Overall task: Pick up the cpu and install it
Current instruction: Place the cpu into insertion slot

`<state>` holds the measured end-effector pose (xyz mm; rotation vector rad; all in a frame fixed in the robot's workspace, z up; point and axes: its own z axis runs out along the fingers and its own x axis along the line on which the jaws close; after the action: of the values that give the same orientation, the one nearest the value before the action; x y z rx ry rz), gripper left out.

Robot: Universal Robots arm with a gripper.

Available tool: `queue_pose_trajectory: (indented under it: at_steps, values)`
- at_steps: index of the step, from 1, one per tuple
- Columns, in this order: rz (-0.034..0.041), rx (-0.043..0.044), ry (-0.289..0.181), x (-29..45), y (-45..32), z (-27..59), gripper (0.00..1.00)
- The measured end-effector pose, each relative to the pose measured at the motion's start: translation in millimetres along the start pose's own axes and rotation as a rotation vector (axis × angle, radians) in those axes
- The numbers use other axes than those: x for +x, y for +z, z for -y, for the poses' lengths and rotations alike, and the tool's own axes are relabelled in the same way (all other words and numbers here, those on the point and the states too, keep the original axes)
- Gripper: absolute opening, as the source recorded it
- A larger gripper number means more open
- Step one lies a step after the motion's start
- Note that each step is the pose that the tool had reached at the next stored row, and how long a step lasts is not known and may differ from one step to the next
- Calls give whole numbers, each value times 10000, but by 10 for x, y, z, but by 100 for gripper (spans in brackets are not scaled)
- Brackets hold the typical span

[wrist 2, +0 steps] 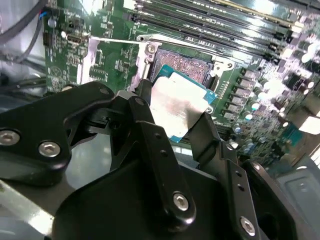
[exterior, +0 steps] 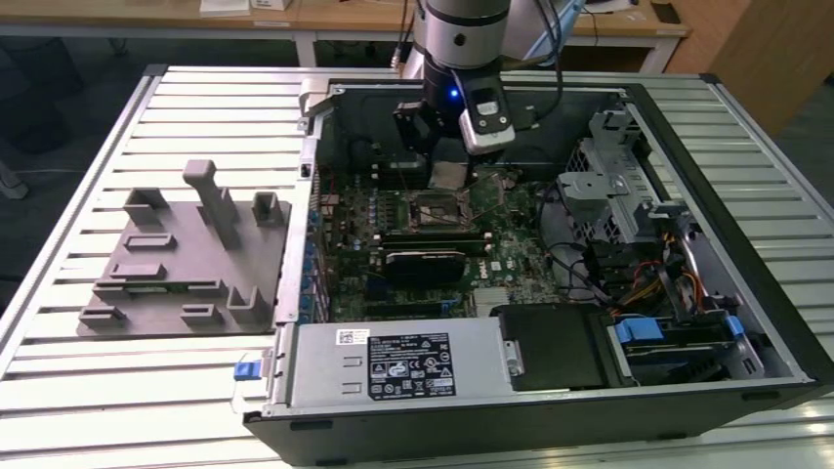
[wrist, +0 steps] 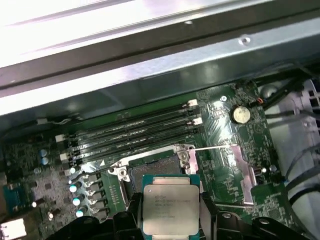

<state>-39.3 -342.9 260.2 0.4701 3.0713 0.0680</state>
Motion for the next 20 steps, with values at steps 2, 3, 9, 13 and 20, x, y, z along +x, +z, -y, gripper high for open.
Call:
queue_pose_trajectory:
  at_steps: [2, 3, 9, 13, 20]
  values:
    - [16, 8, 332, 0, 1, 0, 54]
    - [24, 12, 496, 0, 1, 0, 54]
    - [72, 39, 1470, 0, 1, 0, 54]
    - [104, 57, 2137, 0, 2, 0, 54]
    - [161, 89, 3313, 0, 2, 0, 54]
